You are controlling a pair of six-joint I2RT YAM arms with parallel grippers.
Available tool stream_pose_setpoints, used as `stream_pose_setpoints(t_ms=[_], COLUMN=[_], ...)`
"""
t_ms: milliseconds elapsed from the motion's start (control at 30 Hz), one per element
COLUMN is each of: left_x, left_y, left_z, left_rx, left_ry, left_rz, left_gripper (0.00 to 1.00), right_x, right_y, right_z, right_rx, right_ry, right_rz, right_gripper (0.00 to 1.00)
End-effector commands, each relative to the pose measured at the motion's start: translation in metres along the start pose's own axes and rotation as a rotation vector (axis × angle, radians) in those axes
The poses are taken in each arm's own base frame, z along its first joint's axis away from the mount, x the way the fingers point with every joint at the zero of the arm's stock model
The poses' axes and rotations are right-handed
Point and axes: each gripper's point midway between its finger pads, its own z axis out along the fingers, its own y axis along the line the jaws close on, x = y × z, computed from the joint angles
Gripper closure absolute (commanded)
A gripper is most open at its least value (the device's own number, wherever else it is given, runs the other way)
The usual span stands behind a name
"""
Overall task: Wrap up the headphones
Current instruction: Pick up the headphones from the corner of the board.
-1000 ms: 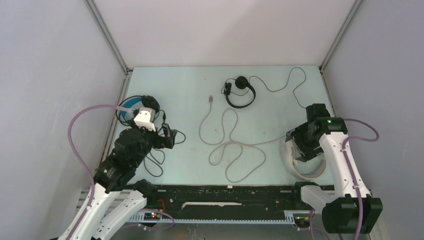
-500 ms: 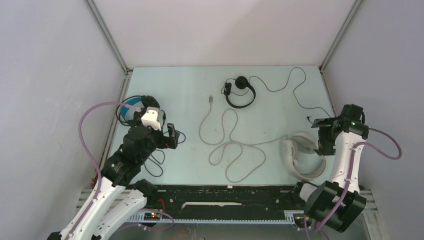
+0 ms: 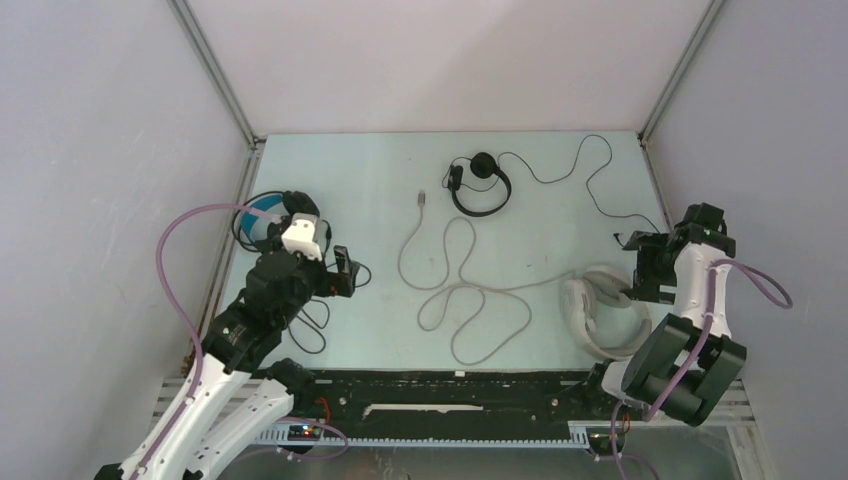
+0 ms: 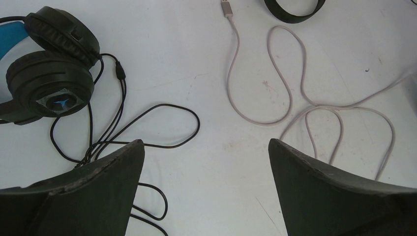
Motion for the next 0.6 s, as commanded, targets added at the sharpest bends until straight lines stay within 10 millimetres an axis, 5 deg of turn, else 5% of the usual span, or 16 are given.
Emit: stream_pose_setpoints(t_ms=[0, 333, 467, 567], left_x=[-0.011, -0.009, -0.008, -0.009], left_y=[0.000, -0.003, -0.004, -0.005], left_z=[0.000, 0.003, 0.004, 0.003], left_rx=[-0.003, 0.008, 0.018, 0.022], left_ry=[-0.052, -0.042, -0.037, -0.039], left_rz=[-0.012, -0.001, 0.001, 0.000], left_gripper=[0.02, 0.02, 0.02, 0.02], right_x=[0.004, 0.020, 0.026, 0.027], right_y=[0.010, -0.003, -0.002, 0.005], right_z=[0.005, 0.042, 0.052, 0.054], right_rx=[0.017, 0.170, 0.177, 0.133], right_ry=[0.042, 0.090, 0.135, 0.138], right_rz=[0.055, 0.054, 0.010, -0.078], right_gripper=[0.01, 0.03, 0.13, 0.36])
